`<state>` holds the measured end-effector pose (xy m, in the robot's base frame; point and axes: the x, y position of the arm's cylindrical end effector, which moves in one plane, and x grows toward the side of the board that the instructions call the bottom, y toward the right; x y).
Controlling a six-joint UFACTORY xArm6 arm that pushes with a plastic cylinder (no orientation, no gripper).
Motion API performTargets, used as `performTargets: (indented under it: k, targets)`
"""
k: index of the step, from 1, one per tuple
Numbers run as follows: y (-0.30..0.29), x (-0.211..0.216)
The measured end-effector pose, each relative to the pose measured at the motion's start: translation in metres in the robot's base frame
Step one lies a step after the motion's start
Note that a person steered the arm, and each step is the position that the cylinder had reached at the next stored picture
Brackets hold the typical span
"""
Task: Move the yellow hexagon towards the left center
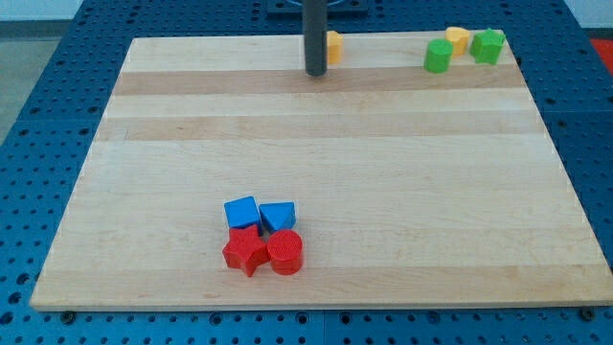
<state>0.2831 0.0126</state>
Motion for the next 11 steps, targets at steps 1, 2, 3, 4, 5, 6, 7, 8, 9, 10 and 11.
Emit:
performTargets:
  k: [1, 2, 3, 4, 5, 6, 7, 8, 9, 10, 11]
  targets:
    - [0.041, 0.017]
    - [0.07, -0.012]
    - [0.077, -0.057]
    - [0.06, -0.089]
    - [0.0, -0.056]
    - [-0.065, 0.016]
    - [-0.13, 0.051]
    - [-0.123, 0.014]
    - [-0.079, -0.046]
    - [-0.014, -0.09]
    - [0.011, -0.091]
